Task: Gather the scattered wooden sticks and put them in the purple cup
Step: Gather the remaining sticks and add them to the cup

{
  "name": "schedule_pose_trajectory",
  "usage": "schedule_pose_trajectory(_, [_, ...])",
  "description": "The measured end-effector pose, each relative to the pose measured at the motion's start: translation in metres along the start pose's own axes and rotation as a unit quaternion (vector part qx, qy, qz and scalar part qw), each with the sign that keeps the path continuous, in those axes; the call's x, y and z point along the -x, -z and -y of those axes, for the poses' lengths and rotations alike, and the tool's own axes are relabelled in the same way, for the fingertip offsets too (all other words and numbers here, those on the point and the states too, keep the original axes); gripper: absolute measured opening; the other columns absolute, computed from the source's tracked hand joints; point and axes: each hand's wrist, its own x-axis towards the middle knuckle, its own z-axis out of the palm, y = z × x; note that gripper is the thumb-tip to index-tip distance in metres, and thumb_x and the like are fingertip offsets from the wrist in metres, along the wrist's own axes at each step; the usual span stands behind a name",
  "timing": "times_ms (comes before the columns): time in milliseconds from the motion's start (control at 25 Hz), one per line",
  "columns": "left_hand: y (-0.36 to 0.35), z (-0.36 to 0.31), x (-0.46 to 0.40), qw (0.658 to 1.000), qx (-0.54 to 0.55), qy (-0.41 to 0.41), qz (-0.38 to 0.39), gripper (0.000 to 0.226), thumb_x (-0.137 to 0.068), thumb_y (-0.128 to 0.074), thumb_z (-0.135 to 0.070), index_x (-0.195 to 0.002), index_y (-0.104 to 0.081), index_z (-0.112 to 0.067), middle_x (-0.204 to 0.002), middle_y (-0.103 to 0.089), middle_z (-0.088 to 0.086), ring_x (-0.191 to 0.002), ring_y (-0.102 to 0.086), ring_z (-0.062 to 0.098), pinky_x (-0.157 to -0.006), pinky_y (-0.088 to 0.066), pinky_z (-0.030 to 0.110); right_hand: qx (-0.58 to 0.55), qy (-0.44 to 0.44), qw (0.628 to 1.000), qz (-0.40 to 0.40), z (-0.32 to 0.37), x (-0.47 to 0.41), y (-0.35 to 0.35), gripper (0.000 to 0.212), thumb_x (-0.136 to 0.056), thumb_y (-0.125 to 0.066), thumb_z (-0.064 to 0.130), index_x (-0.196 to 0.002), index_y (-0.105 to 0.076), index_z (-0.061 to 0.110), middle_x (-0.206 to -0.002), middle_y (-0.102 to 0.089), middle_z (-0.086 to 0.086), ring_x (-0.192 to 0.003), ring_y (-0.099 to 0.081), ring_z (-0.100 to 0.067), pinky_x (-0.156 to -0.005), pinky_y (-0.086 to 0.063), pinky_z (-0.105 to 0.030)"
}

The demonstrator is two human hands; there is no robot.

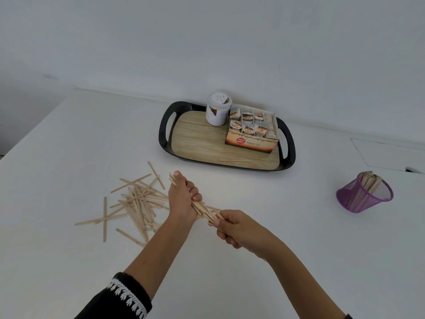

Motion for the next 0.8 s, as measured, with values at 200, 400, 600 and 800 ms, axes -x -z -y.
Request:
schedule_pose_trajectory(200, [0.011,-0.01,-0.004,1.0,-0.01,0.023,0.01,0.038,-0.094,-0.051,-0.046,-0.069,-0.043,-0.018,-0.049,-0.035,-0.006,-0.038,-0.03,0.005,-0.033,-0.026,0.016,0.01,-0.045,0.999,-0.008,0.002,0.011,0.027,0.043,-0.093,-0.047,0.051,-0.091,-0.067,0.013,-0.055,-0.042,0.009,-0.046,-0.033,-0.006,-0.044,-0.025,-0.018])
schedule_pose_trajectory(400, [0.013,0.008,0.01,0.992,0.008,0.111,0.057,0.035,-0.091,-0.056,-0.042,-0.071,-0.043,-0.017,-0.048,-0.035,-0.006,-0.034,-0.031,0.003,-0.03,-0.027,0.014,-0.153,-0.031,0.985,-0.078,0.02,0.0,0.032,0.032,-0.096,-0.051,0.038,-0.075,-0.056,0.014,-0.052,-0.039,0.006,-0.042,-0.03,-0.007,-0.038,-0.025,-0.017])
schedule_pose_trajectory(600, [0.007,0.033,0.024,0.984,-0.018,0.165,0.062,0.042,-0.091,-0.053,-0.048,-0.09,-0.057,-0.006,-0.065,-0.055,0.004,-0.051,-0.054,0.011,-0.05,-0.049,0.02,0.005,-0.021,0.988,-0.154,0.036,-0.018,0.006,0.042,-0.096,-0.046,0.035,-0.061,-0.06,0.017,-0.074,-0.065,0.007,-0.071,-0.058,-0.004,-0.062,-0.039,-0.02])
schedule_pose_trajectory(800, [0.007,0.039,0.023,0.977,-0.037,0.19,0.091,0.075,-0.09,-0.034,-0.066,-0.112,-0.063,0.0,-0.103,-0.072,0.017,-0.093,-0.071,0.022,-0.083,-0.054,0.033,0.236,-0.034,0.96,-0.147,0.045,-0.032,0.008,0.039,-0.095,-0.044,0.036,-0.067,-0.054,0.01,-0.065,-0.056,-0.002,-0.056,-0.051,-0.013,-0.052,-0.037,-0.023])
